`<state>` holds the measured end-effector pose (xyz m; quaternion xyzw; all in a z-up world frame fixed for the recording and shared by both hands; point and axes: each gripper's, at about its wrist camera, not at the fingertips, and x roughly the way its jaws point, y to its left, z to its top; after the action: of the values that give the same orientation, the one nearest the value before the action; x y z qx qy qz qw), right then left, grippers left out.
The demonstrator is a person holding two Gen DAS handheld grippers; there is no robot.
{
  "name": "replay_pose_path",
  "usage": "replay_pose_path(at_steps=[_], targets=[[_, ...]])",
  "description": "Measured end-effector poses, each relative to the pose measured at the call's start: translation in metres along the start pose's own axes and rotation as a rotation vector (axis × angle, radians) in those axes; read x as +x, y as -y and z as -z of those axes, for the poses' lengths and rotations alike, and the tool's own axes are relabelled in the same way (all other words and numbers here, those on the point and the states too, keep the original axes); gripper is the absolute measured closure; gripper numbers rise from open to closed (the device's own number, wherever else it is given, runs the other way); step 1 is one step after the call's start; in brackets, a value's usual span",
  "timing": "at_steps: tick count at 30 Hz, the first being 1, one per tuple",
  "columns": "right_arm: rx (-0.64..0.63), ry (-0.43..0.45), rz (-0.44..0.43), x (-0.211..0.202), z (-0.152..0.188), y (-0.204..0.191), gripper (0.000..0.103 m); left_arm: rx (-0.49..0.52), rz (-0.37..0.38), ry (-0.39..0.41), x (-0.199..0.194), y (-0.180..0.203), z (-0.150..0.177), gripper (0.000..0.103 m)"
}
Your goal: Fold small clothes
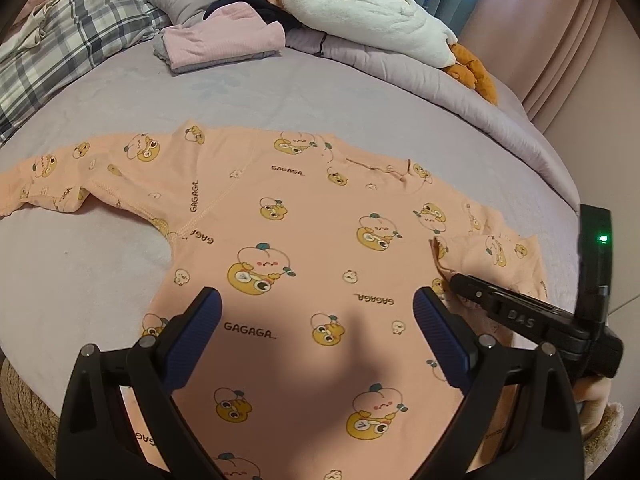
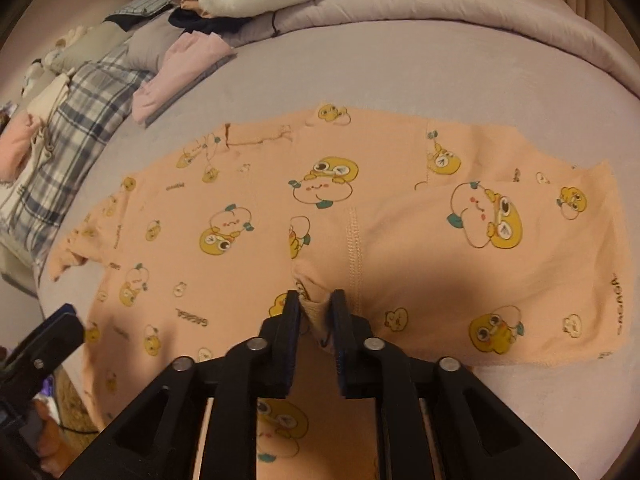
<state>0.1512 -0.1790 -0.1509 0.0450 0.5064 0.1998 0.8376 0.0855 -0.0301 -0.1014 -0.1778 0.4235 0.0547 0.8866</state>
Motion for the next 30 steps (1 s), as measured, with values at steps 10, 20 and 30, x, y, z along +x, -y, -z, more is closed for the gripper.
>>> replay_pose_path(at_steps=[10, 20, 30], targets=[[0.069, 0.232, 0.044, -0.077, 0.006, 0.019, 0.041, 0.013, 0.052, -0.041, 0.015, 0.019, -0.003, 0.006], [0.248, 0.335, 0.087, -0.107, 0.013, 0.074, 0.039, 0.062, 0.188, -0.128, 0.055, 0.074, -0.006, 0.007], [0.316, 0.340, 0.097, -0.112, 0.015, 0.098, 0.039, 0.024, 0.240, -0.175, 0.094, 0.102, 0.001, 0.033]])
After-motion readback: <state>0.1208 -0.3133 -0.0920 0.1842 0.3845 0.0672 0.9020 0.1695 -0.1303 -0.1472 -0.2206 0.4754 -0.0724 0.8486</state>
